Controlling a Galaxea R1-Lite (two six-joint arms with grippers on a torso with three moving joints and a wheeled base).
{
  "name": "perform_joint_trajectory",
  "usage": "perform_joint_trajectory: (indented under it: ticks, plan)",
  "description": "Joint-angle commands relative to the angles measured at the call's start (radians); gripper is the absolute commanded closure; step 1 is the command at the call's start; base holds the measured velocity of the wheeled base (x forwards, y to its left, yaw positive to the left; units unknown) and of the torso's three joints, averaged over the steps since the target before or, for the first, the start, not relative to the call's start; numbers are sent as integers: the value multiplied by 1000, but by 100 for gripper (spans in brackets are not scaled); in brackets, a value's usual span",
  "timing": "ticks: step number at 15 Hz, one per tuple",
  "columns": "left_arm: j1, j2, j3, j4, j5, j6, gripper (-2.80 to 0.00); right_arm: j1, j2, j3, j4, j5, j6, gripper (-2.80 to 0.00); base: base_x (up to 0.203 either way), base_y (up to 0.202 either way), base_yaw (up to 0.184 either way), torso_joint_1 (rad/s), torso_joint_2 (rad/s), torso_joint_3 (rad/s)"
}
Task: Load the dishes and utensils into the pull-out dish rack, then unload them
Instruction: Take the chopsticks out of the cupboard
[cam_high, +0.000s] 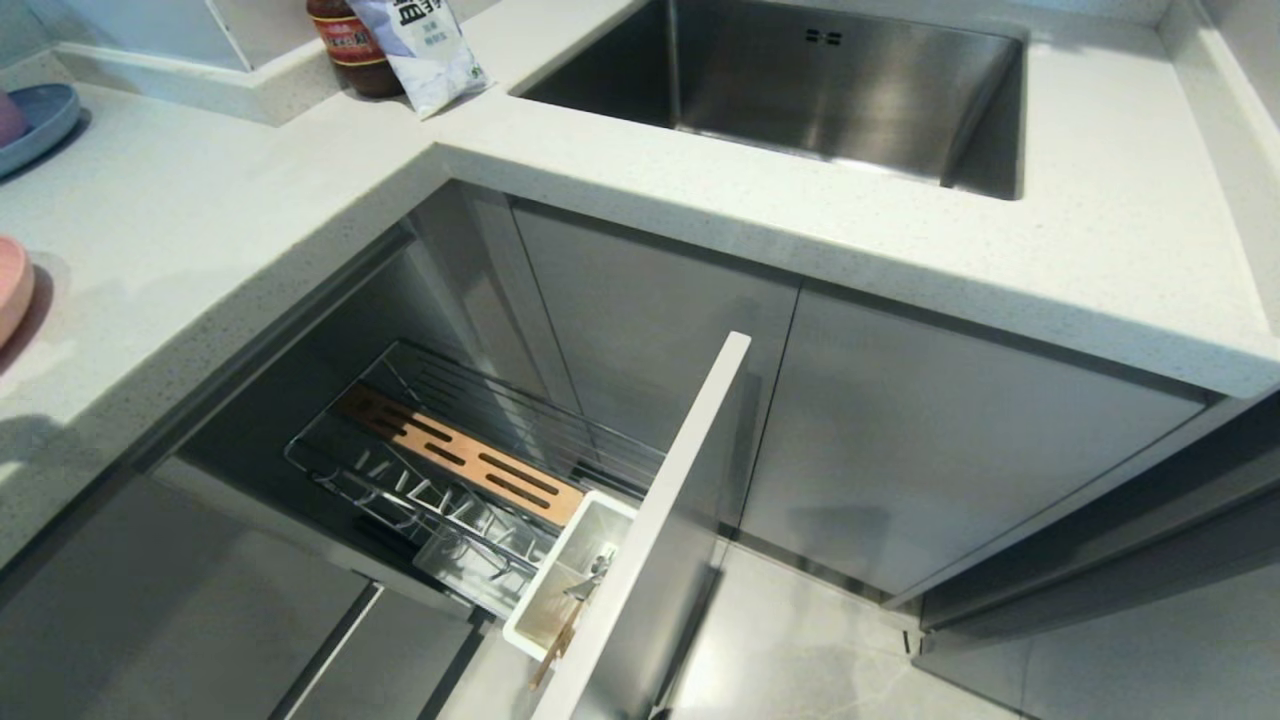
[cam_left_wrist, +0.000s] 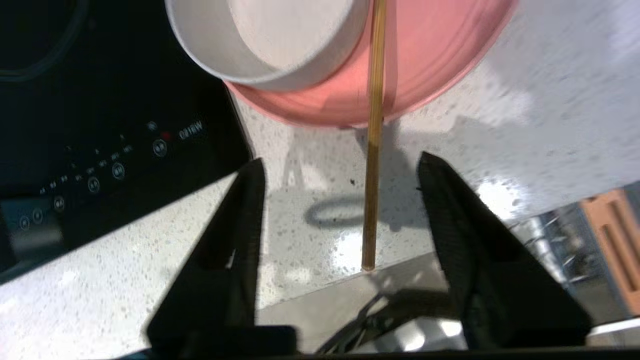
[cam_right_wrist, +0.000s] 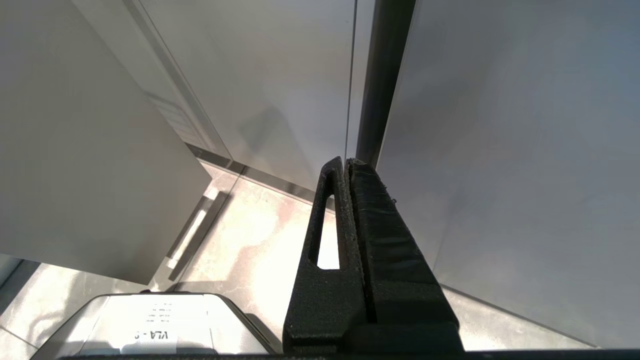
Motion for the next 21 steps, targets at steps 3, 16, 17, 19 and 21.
perform_joint_trajectory:
  ticks: [3,16,17,19,21]
  plan:
    - [-7,-150,24,-223,0,4,0,0,-2,2,0,0,0,0,0,0,0,0,0,0]
    - [-603,-249,385,-976,-43,-171,0,0,-2,2,0,0,0,0,0,0,0,0,0,0]
    - [-649,-234,406,-966,-44,-190,0,0,-2,2,0,0,0,0,0,0,0,0,0,0]
    - [-715,-177,435,-924,-43,-244,0,0,-2,2,0,0,0,0,0,0,0,0,0,0]
    - [-768,-121,440,-853,-44,-305,0,0,-2,1,0,0,1,0,0,0,0,0,0,0]
